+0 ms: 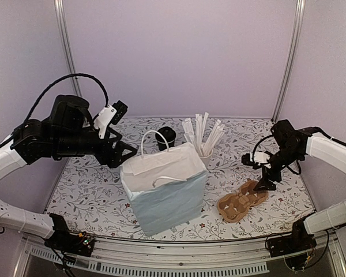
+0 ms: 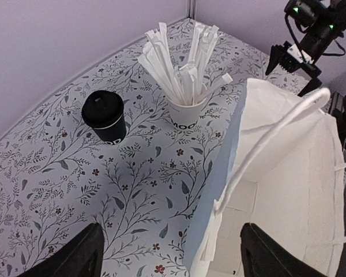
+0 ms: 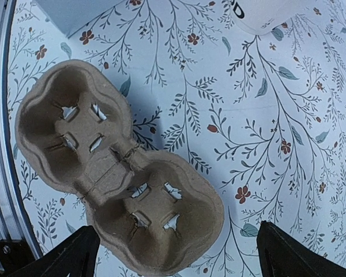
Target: Pack the takeout coffee
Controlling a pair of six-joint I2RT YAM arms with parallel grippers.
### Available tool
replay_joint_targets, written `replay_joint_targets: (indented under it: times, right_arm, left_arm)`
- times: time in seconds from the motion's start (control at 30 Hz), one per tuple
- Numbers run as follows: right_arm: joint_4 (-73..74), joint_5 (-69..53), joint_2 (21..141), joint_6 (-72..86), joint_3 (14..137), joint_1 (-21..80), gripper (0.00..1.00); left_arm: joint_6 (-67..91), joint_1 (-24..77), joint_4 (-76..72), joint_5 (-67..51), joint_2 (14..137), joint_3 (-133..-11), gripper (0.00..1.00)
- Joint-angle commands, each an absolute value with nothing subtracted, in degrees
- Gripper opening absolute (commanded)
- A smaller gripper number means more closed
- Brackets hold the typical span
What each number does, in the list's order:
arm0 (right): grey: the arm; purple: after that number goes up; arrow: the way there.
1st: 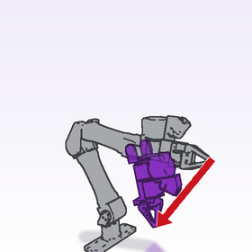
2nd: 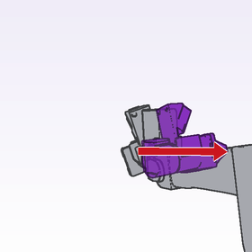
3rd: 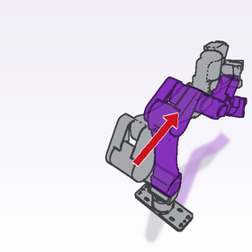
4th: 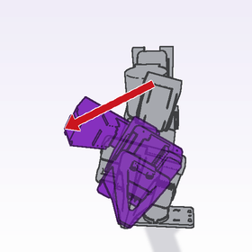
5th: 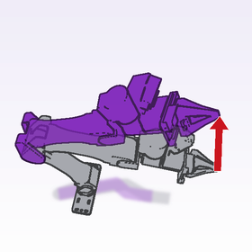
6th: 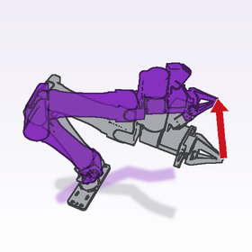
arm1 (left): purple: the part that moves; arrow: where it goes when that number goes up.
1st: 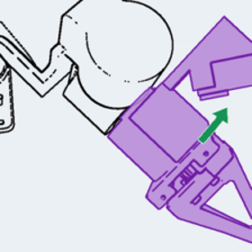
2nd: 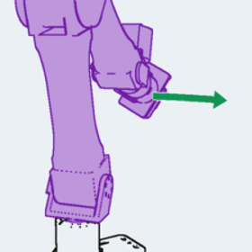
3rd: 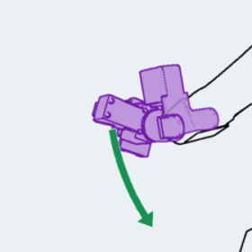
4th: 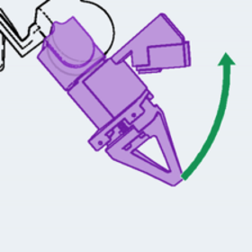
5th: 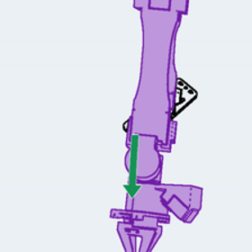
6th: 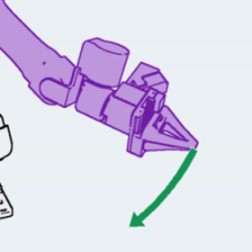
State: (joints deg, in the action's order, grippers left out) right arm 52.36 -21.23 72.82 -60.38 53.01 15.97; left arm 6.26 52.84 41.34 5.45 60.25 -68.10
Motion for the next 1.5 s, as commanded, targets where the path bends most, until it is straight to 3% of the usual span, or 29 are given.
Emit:
replay_joint_targets:
  times: [0.0,0.23,0.47,0.67,0.93,1.23,1.47]
  right_arm:
    - [55.3,-18.6,76.4,-72.2,55.1,16.5,0.98]
    - [51.5,-15.3,83.8,-77.6,58.5,18.0,0.88]
    - [46.5,-14.9,91.0,-79.2,57.7,20.1,0.85]
    - [45.6,-14.5,97.0,-77.9,58.3,20.1,0.65]
    - [44.6,-17.2,102.0,-67.1,61.0,10.7,0.52]
    - [43.9,-17.9,98.3,-64.3,56.7,7.2,0.57]
    - [49.1,-17.1,89.9,-67.1,57.9,7.2,0.73]
  left_arm:
    - [8.0,50.9,36.1,-1.5,60.7,-67.8,0.83]
    - [9.9,49.1,35.0,2.9,59.2,-67.6,0.85]
    - [8.0,39.1,31.8,5.2,56.2,-66.5,0.88]
    - [5.4,31.3,28.0,0.6,59.6,-68.3,0.88]
    - [3.1,25.9,26.0,-7.3,66.3,-71.7,0.86]
    - [3.6,23.5,22.9,-13.2,68.4,-69.0,0.86]
    - [4.0,23.3,24.9,-13.1,66.7,-69.6,0.87]
